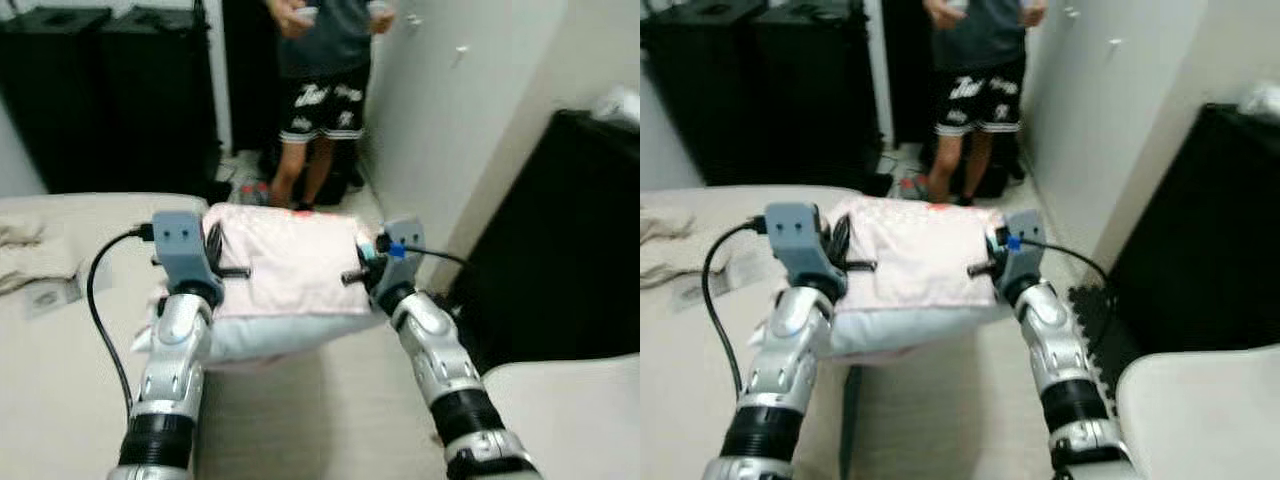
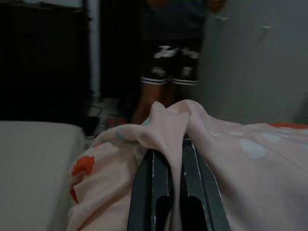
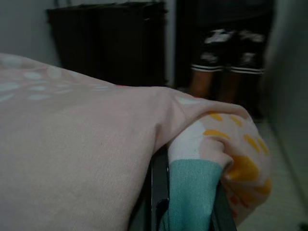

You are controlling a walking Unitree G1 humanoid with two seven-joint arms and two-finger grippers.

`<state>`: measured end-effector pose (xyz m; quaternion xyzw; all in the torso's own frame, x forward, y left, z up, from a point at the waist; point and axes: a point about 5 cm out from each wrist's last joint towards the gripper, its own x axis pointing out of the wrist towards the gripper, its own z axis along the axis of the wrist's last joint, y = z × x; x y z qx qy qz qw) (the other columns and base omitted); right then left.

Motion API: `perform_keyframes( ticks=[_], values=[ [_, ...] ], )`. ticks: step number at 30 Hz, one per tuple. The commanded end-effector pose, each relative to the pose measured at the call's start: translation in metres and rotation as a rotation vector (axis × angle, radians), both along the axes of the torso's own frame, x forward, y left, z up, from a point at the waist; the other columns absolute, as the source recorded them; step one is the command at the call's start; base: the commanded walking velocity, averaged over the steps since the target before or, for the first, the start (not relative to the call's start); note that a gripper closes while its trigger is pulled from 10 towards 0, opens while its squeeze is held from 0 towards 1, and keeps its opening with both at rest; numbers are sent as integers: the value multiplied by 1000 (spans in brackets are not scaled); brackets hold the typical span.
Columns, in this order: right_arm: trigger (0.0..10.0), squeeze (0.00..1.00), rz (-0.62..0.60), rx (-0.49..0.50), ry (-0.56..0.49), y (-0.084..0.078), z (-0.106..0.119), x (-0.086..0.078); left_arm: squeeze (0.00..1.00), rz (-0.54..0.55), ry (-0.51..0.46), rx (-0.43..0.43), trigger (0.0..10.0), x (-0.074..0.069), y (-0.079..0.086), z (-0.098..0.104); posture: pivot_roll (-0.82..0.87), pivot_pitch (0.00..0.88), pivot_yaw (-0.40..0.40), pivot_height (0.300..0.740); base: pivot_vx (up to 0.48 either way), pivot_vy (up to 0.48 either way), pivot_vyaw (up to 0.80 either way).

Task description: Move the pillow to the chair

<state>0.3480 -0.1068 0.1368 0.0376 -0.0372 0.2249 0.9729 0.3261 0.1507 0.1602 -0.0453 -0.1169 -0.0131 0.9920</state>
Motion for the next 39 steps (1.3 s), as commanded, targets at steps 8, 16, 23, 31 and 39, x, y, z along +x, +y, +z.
perform_keyframes(
  ticks=[8,16,23,31,39],
  values=[
    [10000,0,54,-3,-60,15,12,0,0,-78,-46,29,10000,0,-17,9,-19,17,-40,740,0,0,-800],
    [10000,0,44,4,-53,16,10,-1,0,-93,-42,45,10000,1,-17,9,-3,23,-22,740,0,0,-800],
    [10000,0,25,30,-42,20,6,-3,0,-110,-34,74,10000,2,-12,11,17,37,17,740,0,0,-800],
    [10000,0,7,43,-32,20,1,-7,0,-130,-25,91,10000,1,-11,11,23,54,43,740,0,0,-800],
    [10000,0,-9,45,-26,18,-1,-9,0,-144,-15,97,10000,2,-13,9,20,58,46,740,0,0,-800]
  ],
)
